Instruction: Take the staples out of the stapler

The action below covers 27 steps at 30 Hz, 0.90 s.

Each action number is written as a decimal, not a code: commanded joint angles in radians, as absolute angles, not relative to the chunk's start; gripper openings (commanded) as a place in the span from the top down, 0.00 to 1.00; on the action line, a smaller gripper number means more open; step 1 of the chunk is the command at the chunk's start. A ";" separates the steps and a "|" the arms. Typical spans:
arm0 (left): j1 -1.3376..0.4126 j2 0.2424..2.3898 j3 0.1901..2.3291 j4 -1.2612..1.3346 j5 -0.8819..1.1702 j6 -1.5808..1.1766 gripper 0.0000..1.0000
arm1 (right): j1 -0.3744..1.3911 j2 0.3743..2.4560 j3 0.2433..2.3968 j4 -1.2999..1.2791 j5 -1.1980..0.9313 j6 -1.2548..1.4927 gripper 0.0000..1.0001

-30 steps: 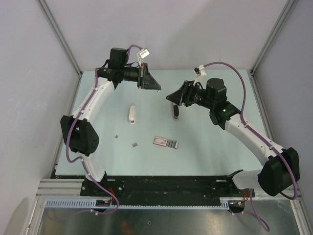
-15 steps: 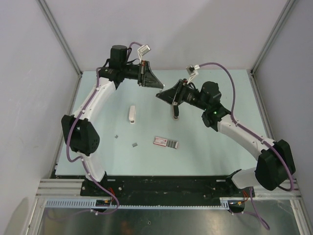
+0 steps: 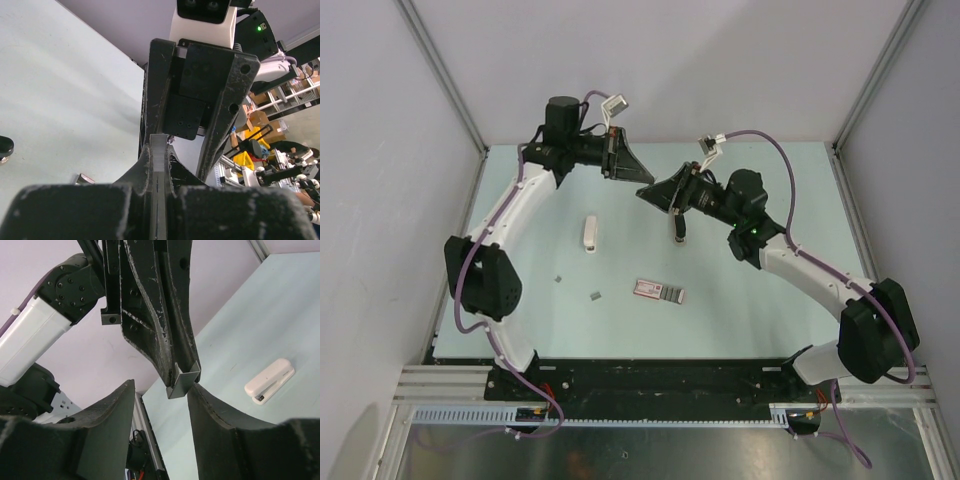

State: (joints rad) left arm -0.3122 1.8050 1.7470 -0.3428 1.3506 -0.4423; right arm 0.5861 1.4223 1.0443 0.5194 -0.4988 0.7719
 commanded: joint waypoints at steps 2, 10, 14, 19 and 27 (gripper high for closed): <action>-0.317 1.727 1.725 -0.298 1.385 -0.470 1.00 | 0.590 1.420 1.030 0.627 -0.456 0.797 0.54; -0.315 1.715 1.689 -0.284 1.375 -0.464 1.00 | 0.590 1.413 1.009 0.672 -0.437 0.823 0.76; -0.313 1.707 1.664 -0.279 1.359 -0.447 0.93 | 0.591 1.399 1.008 0.646 -0.436 0.809 0.89; -0.287 1.694 1.630 -0.277 1.294 -0.391 0.61 | 0.591 1.352 1.008 0.455 -0.418 0.733 1.00; -0.249 1.702 1.559 -0.277 1.170 -0.233 0.41 | 0.594 1.282 1.005 0.028 -0.325 0.576 1.00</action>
State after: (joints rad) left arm -0.2634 1.7451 1.5982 -0.2928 1.2545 -0.3561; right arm 0.5880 1.3300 0.9985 0.2703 -0.3954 0.6781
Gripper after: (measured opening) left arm 0.558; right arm 0.090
